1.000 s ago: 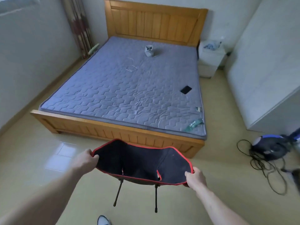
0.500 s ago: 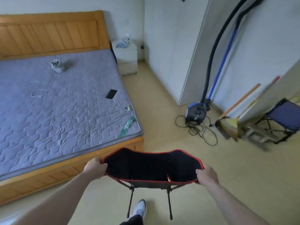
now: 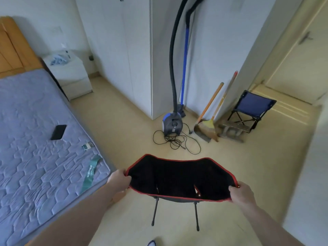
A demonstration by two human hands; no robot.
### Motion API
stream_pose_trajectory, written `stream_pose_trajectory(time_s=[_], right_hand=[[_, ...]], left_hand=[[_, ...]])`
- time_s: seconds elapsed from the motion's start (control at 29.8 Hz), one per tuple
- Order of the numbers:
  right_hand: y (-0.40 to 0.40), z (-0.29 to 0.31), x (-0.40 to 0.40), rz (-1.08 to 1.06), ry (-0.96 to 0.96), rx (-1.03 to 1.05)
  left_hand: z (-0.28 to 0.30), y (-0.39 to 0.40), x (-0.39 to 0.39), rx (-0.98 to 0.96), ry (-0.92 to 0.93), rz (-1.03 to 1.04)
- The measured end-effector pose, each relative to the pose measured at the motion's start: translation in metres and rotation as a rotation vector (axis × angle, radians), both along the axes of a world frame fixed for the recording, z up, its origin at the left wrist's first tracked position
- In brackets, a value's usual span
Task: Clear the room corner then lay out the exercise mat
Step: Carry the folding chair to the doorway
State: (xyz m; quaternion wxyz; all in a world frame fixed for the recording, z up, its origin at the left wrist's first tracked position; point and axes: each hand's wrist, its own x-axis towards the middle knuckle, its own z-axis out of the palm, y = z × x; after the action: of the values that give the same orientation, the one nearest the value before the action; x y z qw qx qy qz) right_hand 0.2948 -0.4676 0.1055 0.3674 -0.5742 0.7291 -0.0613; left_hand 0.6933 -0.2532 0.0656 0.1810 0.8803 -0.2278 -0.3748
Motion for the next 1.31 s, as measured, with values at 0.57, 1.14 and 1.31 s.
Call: stream_pose_trajectory(time_s=[0.57, 1.14, 1.31], right_hand=[[-0.241, -0.005, -0.144, -0.197, -0.084, 0.035], [-0.493, -0.003, -0.218, -0.1, -0.034, 0.025], [-0.554, -0.007, -0.214, -0.125, -0.037, 0.014]], left_hand=[[0.01, -0.325, -0.113, 0.002, -0.072, -0.202], [0.015, -0.534, -0.208, 0.015, -0.037, -0.143], [0.01, -0.6, -0.2, -0.003, -0.01, -0.157]])
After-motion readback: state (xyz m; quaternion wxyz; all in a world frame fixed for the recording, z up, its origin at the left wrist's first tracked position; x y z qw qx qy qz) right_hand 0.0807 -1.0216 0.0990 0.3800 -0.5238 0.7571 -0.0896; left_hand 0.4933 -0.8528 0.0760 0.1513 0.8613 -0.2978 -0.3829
